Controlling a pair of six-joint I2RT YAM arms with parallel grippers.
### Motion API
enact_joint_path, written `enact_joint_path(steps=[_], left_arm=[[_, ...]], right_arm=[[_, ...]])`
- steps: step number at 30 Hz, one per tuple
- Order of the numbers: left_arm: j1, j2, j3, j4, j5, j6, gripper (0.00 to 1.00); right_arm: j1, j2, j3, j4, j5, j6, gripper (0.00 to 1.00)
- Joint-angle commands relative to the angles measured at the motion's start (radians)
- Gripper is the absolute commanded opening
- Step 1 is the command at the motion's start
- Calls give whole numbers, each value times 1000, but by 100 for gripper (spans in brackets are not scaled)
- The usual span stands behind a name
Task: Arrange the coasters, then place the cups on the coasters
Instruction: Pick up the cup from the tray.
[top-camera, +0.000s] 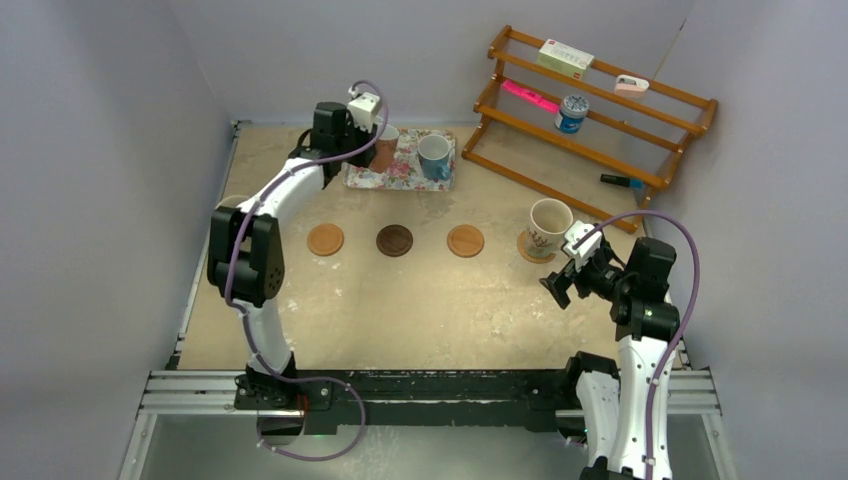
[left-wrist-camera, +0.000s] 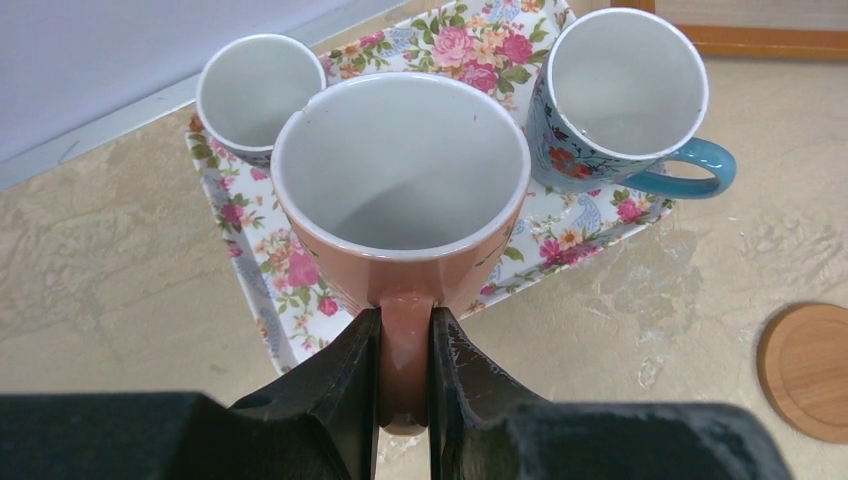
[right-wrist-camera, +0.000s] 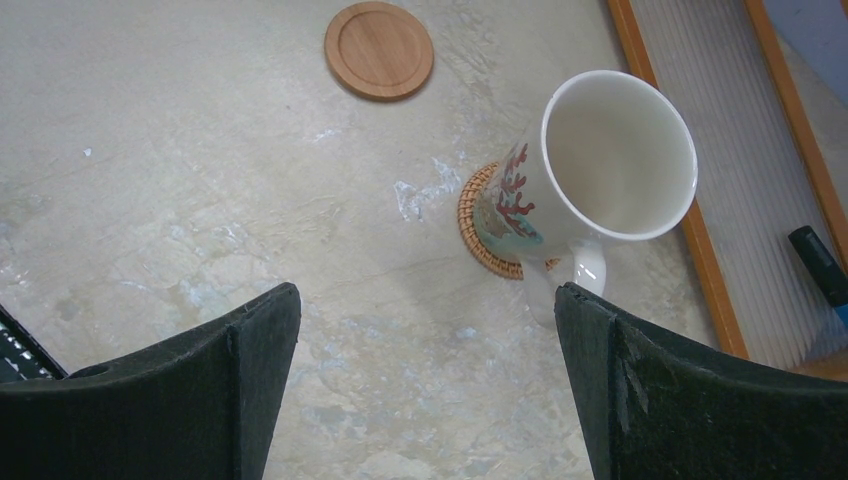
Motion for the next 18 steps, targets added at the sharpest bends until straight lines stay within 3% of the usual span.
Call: enact_joint_path(steps=[1,8,18], left_arm=[[36,-151,-61,191,75,-20,0],[159,-253,-268,390,225,-110,0],[358,-376,-554,666,232,-163,0]], right_arm=[[-4,-4,-8,-10,-33,-11,99],[-3,-8,-7,-19,-35,-20,99],[-3,-10,-5,-33,-44,-38,99]])
